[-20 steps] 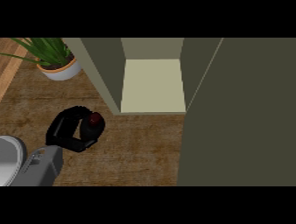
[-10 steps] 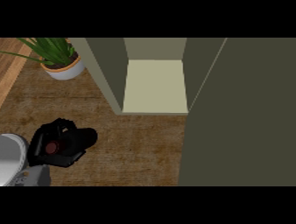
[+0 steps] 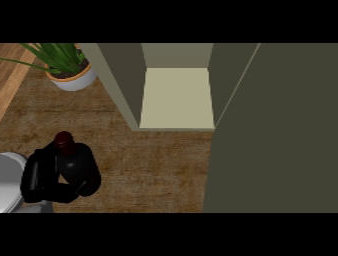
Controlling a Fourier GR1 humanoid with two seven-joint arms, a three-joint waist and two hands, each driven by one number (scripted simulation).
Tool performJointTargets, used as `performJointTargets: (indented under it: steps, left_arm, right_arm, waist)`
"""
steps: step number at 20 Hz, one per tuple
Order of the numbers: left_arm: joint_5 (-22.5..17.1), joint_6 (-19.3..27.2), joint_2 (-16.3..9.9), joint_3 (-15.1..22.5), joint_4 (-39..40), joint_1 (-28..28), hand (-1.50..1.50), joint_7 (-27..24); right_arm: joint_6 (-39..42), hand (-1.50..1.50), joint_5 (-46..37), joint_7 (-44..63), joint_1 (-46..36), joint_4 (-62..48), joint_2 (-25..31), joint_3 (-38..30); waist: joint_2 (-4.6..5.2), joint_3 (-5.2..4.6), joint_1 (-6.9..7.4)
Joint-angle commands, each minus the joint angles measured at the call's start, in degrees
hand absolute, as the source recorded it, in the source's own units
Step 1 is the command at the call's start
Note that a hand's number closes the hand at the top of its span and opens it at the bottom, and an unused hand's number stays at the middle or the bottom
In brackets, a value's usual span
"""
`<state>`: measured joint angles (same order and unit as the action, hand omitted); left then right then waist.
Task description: Pick up the wine, place it into the cabinet and close the cabinet
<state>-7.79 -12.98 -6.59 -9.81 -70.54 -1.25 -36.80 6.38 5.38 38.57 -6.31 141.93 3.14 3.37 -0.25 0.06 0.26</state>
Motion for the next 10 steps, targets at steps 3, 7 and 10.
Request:
performJointTargets:
  steps: [3,7,10]
  left_arm:
    - [-4.3,-2.3,0.9,2.7,-17.3,7.8,1.5,9.4]
    - [-6.4,-0.2,3.0,6.0,-27.2,8.3,1.5,19.6]
    - [-3.0,5.0,5.1,9.4,-30.8,4.7,1.5,24.7]
  right_arm:
    - [-2.5,-1.5,1.3,6.7,-0.6,8.2,-0.7,2.3]
    - [-1.2,-1.5,1.8,3.1,-0.6,4.7,-0.3,0.8]
    - [-0.6,-1.5,4.7,4.9,2.7,8.6,0.1,-0.3]
  waist:
    - [-0.08,-0.04,0.14]
    - [0.04,-0.02,0.04]
    - [0.01,-0.02,-0.47]
